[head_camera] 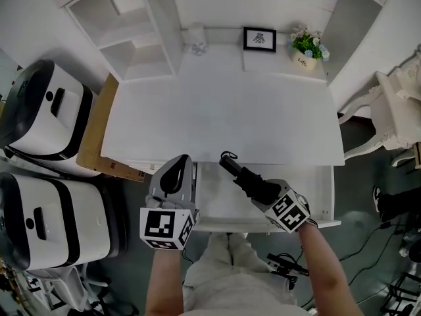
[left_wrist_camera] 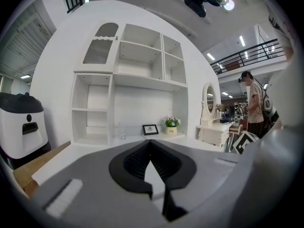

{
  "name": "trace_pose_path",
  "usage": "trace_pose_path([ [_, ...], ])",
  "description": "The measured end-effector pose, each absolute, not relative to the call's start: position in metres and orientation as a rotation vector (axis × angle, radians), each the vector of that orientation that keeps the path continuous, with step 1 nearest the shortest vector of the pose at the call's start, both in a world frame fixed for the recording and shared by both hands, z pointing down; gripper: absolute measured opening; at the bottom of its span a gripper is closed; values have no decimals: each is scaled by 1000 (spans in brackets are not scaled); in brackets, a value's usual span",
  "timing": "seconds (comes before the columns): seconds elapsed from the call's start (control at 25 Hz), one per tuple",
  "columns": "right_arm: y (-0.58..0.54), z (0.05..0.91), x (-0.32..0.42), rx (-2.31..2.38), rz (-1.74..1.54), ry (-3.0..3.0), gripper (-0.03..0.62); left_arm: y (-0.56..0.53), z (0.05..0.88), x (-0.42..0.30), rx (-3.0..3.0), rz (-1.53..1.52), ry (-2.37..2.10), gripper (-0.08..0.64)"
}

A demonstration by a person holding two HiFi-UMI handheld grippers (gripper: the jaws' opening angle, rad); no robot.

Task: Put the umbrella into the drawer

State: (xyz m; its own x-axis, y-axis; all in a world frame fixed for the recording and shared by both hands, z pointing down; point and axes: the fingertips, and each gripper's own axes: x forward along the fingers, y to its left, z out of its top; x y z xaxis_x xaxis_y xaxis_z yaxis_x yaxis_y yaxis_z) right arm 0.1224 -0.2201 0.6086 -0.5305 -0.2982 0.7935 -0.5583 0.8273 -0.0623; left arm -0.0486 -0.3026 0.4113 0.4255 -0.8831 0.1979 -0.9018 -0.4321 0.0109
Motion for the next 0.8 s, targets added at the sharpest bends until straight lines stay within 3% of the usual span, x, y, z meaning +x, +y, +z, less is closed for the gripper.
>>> trace_pose_path([
  [0.8,-220,696,99,297,405,-1913,247,-303,434,-63,2507,357,-1599,8],
])
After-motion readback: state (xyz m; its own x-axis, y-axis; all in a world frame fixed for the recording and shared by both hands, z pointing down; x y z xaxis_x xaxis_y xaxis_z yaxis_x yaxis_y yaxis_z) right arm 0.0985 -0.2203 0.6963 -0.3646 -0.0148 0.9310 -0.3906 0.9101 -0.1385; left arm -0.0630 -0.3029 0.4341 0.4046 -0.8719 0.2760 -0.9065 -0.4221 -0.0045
